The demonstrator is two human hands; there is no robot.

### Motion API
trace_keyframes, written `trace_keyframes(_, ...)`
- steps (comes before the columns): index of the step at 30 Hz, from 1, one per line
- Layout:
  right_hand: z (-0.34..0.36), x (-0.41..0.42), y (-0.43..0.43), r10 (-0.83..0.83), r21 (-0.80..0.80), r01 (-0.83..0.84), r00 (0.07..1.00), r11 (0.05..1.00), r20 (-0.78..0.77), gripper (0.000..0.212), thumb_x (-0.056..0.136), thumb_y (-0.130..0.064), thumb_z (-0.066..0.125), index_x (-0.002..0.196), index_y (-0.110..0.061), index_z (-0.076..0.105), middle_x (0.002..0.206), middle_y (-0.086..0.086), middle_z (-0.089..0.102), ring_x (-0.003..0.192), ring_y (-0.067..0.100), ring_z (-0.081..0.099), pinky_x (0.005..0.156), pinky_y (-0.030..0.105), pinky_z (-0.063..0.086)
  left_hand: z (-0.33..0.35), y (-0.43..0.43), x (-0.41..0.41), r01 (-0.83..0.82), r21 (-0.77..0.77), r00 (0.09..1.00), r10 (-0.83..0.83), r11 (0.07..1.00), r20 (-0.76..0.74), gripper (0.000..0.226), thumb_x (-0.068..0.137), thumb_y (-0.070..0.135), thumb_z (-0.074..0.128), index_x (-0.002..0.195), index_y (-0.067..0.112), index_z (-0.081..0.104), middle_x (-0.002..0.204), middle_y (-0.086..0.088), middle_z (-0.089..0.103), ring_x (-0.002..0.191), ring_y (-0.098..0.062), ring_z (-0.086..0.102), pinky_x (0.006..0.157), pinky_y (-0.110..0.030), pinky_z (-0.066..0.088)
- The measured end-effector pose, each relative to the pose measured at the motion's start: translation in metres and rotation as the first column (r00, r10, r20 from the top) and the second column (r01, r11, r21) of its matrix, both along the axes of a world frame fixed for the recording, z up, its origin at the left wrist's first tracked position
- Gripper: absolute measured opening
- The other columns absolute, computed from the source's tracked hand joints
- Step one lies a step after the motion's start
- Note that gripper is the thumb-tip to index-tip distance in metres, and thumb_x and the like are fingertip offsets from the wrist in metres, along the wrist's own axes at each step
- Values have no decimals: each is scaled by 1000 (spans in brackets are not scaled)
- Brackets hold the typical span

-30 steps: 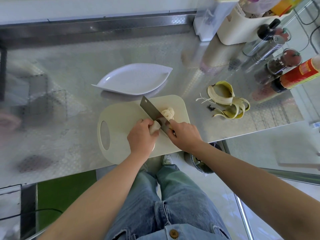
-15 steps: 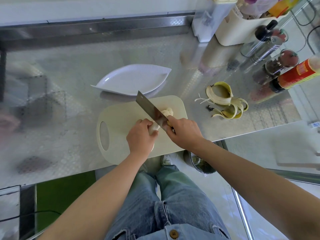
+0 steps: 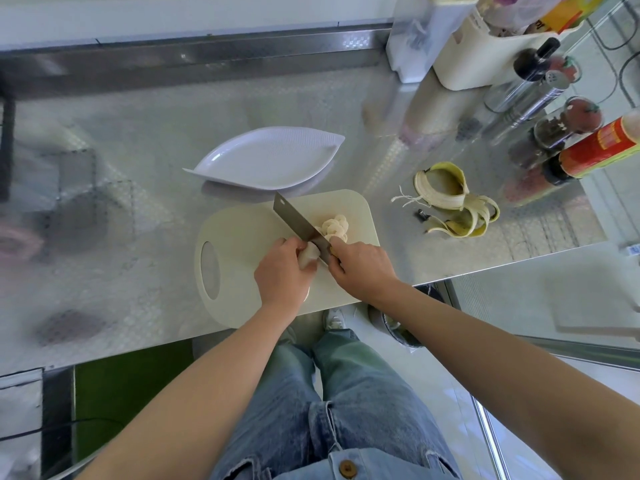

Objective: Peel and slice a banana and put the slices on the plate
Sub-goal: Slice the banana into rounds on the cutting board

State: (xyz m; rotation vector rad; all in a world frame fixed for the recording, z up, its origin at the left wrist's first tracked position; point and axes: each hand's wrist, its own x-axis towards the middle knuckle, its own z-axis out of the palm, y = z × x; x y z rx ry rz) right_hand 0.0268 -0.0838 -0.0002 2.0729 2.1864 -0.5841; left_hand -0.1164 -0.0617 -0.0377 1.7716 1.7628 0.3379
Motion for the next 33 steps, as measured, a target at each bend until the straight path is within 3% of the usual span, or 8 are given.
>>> trace_keyframes(8,11,6,3,-27,122,33,998,992,-56,19,96,-29,39,99,-12,46,65,7,52,57,30,46,53,30,28,0,-2,-1,-13,2,1000,13,1000,-11,25,80,35,68,99,21,59,95,5,64,84,-20,61,62,-27,36)
trace_keyframes(18,0,7,-1,-8,44,9,1000,999,-16,21,97,-31,37,96,-12,46,66,4,47,58,29,43,55,31,30,1,-1,0,-11,-16,1000,11,1000,-5,25,78,37,72,95,22,61,95,6,64,83,-19,61,63,-27,35)
trace_keyframes(22,-7,7,-6,-3,-20,3,1000,1000,-27,21,97,-30,35,103,-14,48,67,4,49,61,27,52,57,34,43,2,-1,-1,-16,-21,1000,16,1000,1,25,81,40,70,95,21,61,92,5,64,76,-17,55,60,-27,33)
trace_keyframes(33,13,10,1,-13,113,20,998,993,-64,15,95,-29,42,87,-17,39,59,4,42,52,29,38,52,30,28,5,-1,0,-12,-26,1000,12,1000,-18,22,82,33,68,98,20,61,99,3,64,88,-21,60,64,-26,33)
